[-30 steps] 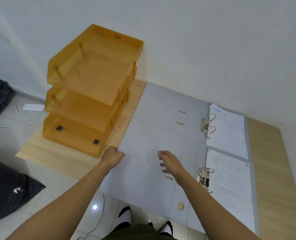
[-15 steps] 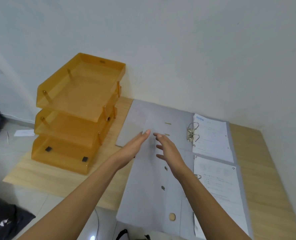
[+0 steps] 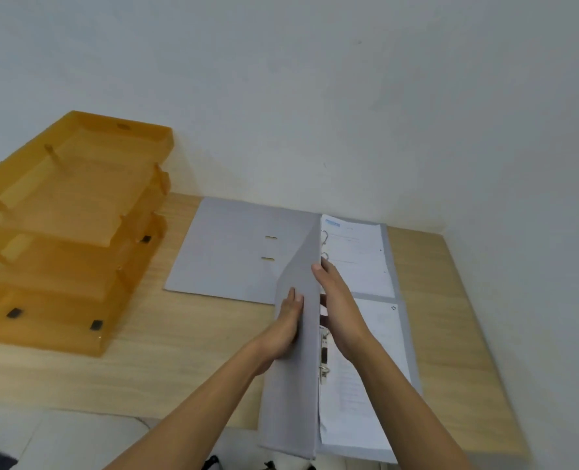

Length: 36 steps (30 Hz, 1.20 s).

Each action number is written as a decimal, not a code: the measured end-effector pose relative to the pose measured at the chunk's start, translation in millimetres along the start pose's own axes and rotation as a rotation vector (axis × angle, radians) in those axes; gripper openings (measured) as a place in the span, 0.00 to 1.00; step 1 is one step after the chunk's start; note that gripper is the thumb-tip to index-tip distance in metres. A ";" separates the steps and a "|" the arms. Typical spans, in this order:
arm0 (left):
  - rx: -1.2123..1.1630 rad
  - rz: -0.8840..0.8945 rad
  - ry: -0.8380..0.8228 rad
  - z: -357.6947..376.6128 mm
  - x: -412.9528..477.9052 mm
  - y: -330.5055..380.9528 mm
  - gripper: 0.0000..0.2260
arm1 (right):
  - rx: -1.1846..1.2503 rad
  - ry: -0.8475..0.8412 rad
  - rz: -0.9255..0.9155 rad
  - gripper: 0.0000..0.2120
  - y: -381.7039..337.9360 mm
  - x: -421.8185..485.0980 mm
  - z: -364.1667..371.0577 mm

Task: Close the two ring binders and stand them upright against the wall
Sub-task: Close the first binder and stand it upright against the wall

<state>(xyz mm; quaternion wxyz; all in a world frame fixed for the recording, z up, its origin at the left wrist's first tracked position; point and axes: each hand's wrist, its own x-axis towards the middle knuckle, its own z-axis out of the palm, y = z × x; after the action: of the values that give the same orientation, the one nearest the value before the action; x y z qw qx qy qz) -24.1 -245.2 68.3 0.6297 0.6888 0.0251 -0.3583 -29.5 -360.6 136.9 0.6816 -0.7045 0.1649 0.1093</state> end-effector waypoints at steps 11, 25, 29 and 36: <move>0.353 -0.143 0.190 42.9 44.6 -31.9 0.38 | -0.226 0.183 0.045 0.23 32.6 -6.0 -93.0; 0.116 -0.229 0.455 57.1 61.7 -71.1 0.33 | -0.123 0.300 0.191 0.17 113.4 7.4 -222.5; 0.122 -0.155 0.415 73.2 49.8 -84.3 0.15 | -0.212 0.307 0.291 0.27 144.4 8.1 -246.7; 0.131 -0.215 0.456 81.4 51.4 -89.1 0.23 | -0.585 0.156 0.210 0.41 167.7 14.6 -220.6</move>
<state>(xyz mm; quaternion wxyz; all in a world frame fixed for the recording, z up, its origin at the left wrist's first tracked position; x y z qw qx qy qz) -66.8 -320.3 -30.3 0.5201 0.7845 0.2162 -0.2594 -95.6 -584.4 -13.3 0.4207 -0.8559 0.2499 0.1676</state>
